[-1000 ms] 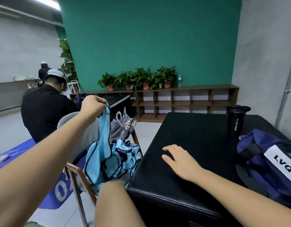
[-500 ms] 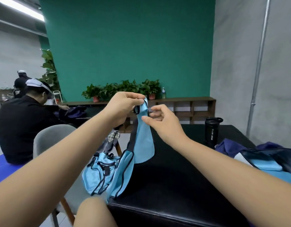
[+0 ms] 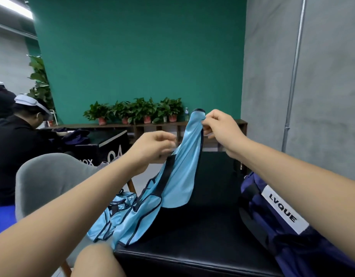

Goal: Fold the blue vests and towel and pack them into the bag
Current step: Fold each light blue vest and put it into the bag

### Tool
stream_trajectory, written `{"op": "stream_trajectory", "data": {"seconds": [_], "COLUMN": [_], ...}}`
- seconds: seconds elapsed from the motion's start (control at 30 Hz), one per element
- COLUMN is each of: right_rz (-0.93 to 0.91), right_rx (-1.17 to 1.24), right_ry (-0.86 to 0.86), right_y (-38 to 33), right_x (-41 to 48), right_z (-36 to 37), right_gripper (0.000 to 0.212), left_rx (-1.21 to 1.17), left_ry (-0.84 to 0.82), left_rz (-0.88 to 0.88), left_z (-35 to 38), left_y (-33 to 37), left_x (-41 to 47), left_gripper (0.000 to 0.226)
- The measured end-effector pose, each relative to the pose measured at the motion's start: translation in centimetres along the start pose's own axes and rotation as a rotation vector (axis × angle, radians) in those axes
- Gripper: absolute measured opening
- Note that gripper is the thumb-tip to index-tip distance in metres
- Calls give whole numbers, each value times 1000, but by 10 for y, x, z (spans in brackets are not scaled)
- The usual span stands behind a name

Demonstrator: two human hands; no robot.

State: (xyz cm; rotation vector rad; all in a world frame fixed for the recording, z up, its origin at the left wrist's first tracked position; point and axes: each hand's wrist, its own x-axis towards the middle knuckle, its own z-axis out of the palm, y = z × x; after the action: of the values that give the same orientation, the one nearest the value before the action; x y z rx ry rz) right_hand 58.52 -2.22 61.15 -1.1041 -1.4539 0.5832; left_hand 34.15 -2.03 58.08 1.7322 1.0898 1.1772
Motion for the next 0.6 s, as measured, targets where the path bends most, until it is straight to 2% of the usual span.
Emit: {"op": "stream_trajectory", "data": {"seconds": [0.33,0.4,0.5,0.6], "right_rz": [25,42,64,90], "right_rx": [-61,-45,-42,-67], "right_ry": [106,131,154,172], "right_y": [-1,-1,0,6], "right_x": [20,24,28,33], "right_z": [-45,-54,-70,-84], "right_gripper": [7,9,10,10], "left_rx": [624,665,749,746], "left_ry": [31,34,47,107], "left_rz": [1,2,-1,-25], "left_z": [8,7,2,-8], "left_y": [-106,-125,-144,-144], "left_x": [-32,-38,-42,-41], "left_gripper": [40,35,17,13]}}
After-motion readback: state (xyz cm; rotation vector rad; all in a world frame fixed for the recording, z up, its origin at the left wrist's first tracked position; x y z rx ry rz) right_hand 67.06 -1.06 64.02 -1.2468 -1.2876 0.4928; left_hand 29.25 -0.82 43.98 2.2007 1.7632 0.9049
